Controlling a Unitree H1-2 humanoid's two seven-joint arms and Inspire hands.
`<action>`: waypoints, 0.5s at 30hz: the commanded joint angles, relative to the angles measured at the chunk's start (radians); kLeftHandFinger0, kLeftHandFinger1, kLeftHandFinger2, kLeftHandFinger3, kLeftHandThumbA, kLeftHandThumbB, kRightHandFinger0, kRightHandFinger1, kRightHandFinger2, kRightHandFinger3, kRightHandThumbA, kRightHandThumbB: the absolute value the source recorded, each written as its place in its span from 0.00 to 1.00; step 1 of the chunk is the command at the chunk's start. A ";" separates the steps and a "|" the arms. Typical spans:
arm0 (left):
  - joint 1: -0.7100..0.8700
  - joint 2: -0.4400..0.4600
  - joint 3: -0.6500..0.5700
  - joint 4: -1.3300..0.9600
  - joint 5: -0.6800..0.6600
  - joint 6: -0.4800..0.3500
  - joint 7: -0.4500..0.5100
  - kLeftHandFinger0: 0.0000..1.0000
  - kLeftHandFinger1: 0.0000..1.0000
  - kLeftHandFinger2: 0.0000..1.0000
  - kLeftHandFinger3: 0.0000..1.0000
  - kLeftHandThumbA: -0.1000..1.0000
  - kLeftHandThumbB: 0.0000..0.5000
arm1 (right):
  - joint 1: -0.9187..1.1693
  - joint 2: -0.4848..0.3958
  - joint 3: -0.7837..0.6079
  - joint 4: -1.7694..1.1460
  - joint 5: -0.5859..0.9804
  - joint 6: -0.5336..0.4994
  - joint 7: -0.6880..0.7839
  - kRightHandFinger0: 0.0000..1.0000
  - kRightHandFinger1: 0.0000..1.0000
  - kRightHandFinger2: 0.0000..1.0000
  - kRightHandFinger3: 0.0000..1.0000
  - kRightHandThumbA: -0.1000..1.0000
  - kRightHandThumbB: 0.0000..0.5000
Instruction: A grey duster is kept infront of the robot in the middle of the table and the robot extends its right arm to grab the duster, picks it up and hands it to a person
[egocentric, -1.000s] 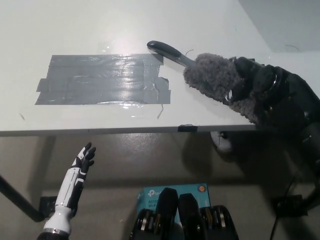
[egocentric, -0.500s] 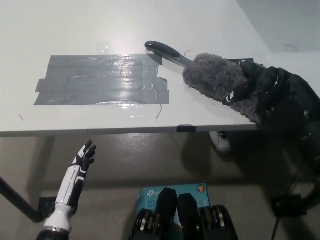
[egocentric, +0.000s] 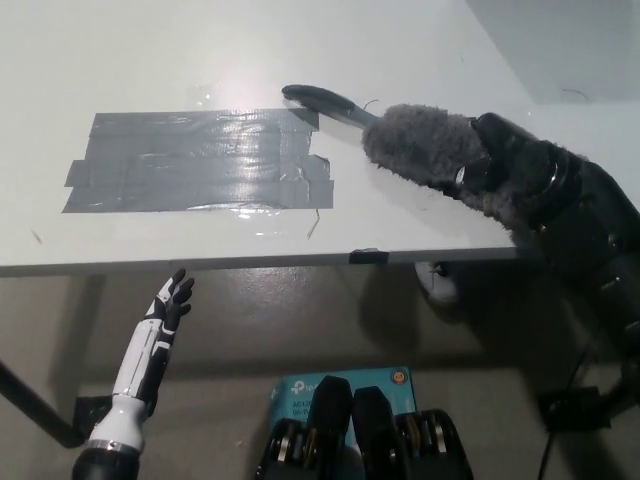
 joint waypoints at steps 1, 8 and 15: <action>-0.019 0.016 0.001 -0.009 0.002 -0.055 0.000 1.00 1.00 1.00 1.00 1.00 0.56 | -0.014 0.020 -0.040 0.025 0.051 -0.127 -0.059 0.37 0.62 0.79 1.00 0.00 0.34; -0.030 0.015 0.005 0.005 0.002 -0.068 0.005 1.00 1.00 1.00 1.00 1.00 0.55 | -0.037 0.006 -0.091 0.025 0.085 -0.131 -0.048 0.30 0.74 1.00 1.00 0.00 0.30; -0.034 0.013 0.008 0.003 -0.005 -0.063 0.003 1.00 1.00 1.00 1.00 1.00 0.54 | -0.043 0.005 -0.229 0.057 0.230 -0.130 0.026 0.11 0.63 1.00 1.00 0.00 0.38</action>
